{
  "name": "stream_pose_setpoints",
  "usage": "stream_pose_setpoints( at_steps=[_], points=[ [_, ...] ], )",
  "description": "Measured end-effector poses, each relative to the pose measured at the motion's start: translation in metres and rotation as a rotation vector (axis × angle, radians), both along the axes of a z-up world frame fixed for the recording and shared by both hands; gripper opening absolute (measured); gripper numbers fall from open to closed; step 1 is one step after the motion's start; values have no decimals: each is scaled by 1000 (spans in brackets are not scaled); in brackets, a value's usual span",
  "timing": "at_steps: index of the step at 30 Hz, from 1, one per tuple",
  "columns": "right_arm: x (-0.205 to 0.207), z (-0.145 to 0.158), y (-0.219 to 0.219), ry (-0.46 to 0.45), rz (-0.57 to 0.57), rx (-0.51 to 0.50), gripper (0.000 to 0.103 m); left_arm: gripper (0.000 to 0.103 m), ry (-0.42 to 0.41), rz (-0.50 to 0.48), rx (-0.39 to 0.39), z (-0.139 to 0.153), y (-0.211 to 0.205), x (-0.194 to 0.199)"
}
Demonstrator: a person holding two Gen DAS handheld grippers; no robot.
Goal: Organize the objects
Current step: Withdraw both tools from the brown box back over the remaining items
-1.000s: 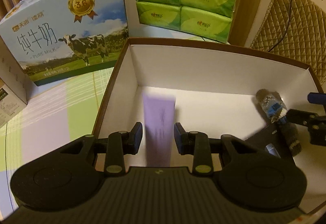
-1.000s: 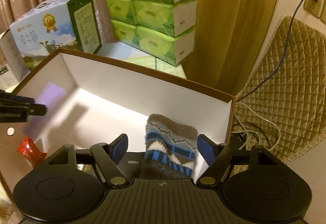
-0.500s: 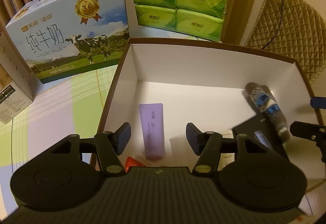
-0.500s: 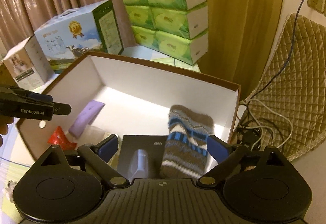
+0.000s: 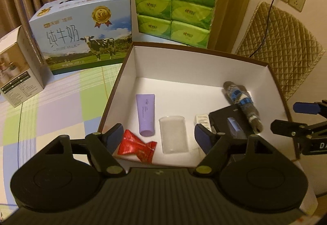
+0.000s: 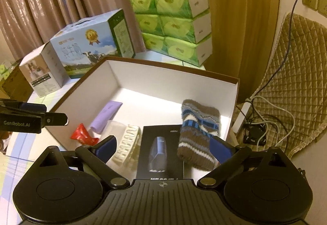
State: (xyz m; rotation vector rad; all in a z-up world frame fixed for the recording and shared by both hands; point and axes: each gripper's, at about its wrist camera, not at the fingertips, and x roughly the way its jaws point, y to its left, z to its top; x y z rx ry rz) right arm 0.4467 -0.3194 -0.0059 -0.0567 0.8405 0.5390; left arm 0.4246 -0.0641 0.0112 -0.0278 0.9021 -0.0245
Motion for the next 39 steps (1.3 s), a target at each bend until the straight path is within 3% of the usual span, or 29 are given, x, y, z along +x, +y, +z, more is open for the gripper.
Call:
stream_pose_setpoints(
  at_steps=[21, 39],
  points=[
    [-97, 28, -3, -25, 17, 55, 98, 77, -57, 32, -54, 33, 7, -122],
    [-160, 21, 26, 13, 105, 52, 98, 77, -16, 121, -107, 23, 37, -206]
  ],
)
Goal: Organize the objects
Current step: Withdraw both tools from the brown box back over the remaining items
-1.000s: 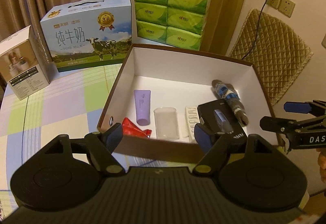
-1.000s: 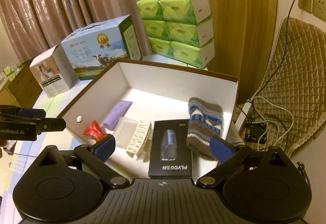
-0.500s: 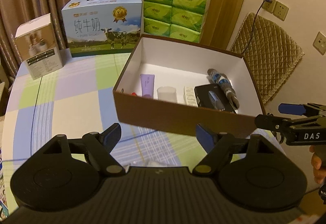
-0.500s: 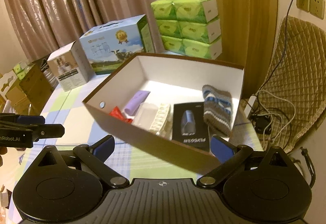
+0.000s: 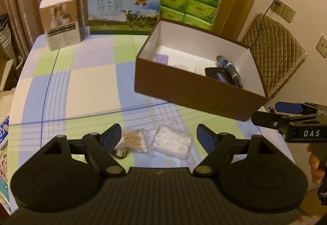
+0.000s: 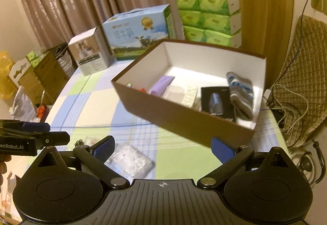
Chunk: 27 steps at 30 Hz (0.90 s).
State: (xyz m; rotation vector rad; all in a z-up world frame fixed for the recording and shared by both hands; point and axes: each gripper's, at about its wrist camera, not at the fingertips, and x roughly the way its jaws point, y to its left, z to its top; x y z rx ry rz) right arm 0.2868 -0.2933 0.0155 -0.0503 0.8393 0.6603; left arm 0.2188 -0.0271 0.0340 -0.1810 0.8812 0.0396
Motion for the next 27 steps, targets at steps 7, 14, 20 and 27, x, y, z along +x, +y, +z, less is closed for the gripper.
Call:
stream_pose_setpoints(
  at_steps=[7, 14, 20, 27],
  points=[
    [-18, -11, 13, 31, 41, -22, 98, 77, 31, 35, -5, -9, 12, -23],
    [-29, -21, 23, 52, 72, -38, 98, 77, 64, 61, -8, -19, 23, -40],
    [-35, -33, 31, 75, 95, -51, 98, 77, 93, 89, -11, -31, 31, -50],
    [-40, -45, 40, 99, 125, -61, 98, 77, 127, 110, -16, -42, 36, -56]
  ],
)
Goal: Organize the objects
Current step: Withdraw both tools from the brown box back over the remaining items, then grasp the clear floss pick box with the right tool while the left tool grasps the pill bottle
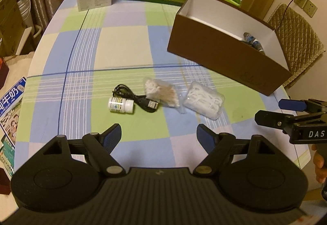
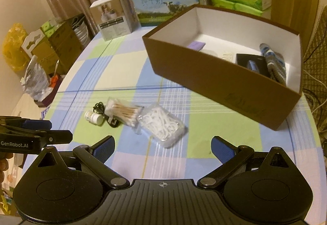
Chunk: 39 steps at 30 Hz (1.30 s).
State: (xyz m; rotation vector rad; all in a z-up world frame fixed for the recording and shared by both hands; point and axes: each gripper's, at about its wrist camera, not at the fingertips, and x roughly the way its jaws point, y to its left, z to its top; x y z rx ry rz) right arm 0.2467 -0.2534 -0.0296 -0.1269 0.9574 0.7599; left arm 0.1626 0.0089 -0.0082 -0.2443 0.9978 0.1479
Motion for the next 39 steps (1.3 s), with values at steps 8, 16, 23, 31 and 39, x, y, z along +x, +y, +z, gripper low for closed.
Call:
stream_pose_setpoints(
  at_steps=[8, 16, 23, 31, 39],
  points=[
    [3, -19, 10, 30, 32, -15, 98, 77, 32, 40, 8, -11, 8, -2],
    [10, -33, 16, 48, 47, -27, 98, 77, 51, 62, 19, -17, 15, 2],
    [18, -45, 24, 44, 71, -45, 98, 77, 69, 82, 25, -27, 23, 8],
    [30, -64, 36, 34, 115, -78, 98, 77, 97, 110, 31, -43, 34, 15],
    [41, -81, 49, 4, 178, -97, 90, 77, 123, 134, 37, -56, 45, 21]
  ],
)
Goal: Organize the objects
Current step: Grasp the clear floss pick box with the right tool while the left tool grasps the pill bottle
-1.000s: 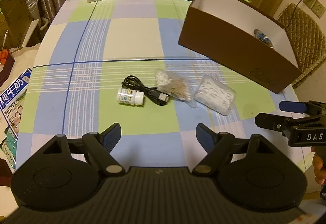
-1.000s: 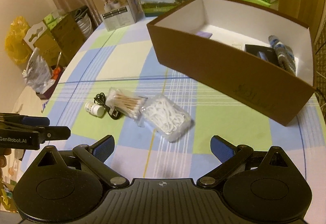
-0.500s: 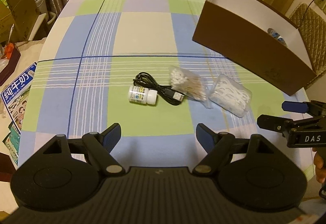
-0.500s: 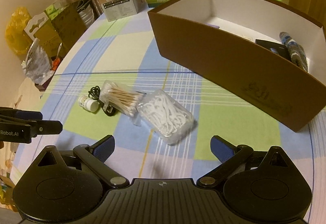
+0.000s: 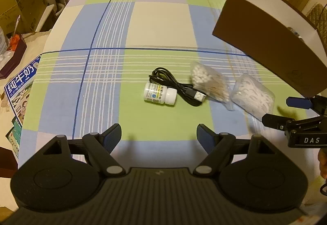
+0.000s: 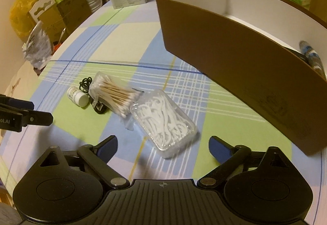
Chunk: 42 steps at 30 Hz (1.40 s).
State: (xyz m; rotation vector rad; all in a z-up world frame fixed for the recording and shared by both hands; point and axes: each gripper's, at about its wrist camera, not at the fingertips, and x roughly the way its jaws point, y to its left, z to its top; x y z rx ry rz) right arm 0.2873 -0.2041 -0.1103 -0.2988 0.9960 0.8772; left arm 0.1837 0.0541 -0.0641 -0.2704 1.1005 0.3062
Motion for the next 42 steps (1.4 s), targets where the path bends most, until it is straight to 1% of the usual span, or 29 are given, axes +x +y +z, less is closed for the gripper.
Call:
stream_pose_setpoints(
  at_steps=[4, 12, 15, 19, 22, 30, 33, 35, 37, 38, 40, 42],
  points=[
    [6, -8, 8, -12, 35, -9, 84, 77, 10, 5, 1, -8, 4, 4],
    [16, -21, 26, -46, 93, -32, 80, 77, 19, 0, 3, -20, 11, 16],
    [18, -24, 31, -58, 115, -38, 75, 77, 26, -9, 7, -25, 11, 21],
    [21, -25, 33, -59, 118, -37, 66, 77, 25, -22, 11, -30, 12, 26],
    [23, -25, 30, -56, 101, -34, 62, 77, 21, -37, 22, -33, 13, 31],
    [37, -22, 7, -32, -41, -43, 62, 77, 8, -72, 34, -42, 18, 46],
    [40, -21, -1, -33, -71, -52, 62, 72, -1, -86, 41, -45, 17, 50],
    [41, -20, -5, -31, -88, -54, 62, 64, -5, -99, 35, -48, 17, 53],
    [41, -20, -8, -30, -98, -53, 62, 61, -5, -113, 32, -50, 17, 55],
    [41, -20, -8, -31, -101, -53, 62, 53, -3, -123, 35, -52, 16, 56],
    [40, -20, -8, -31, -104, -54, 63, 42, -2, -145, 32, -54, 15, 57],
    [40, -21, -8, -33, -106, -54, 63, 42, -8, -156, 42, -54, 13, 56]
  ],
)
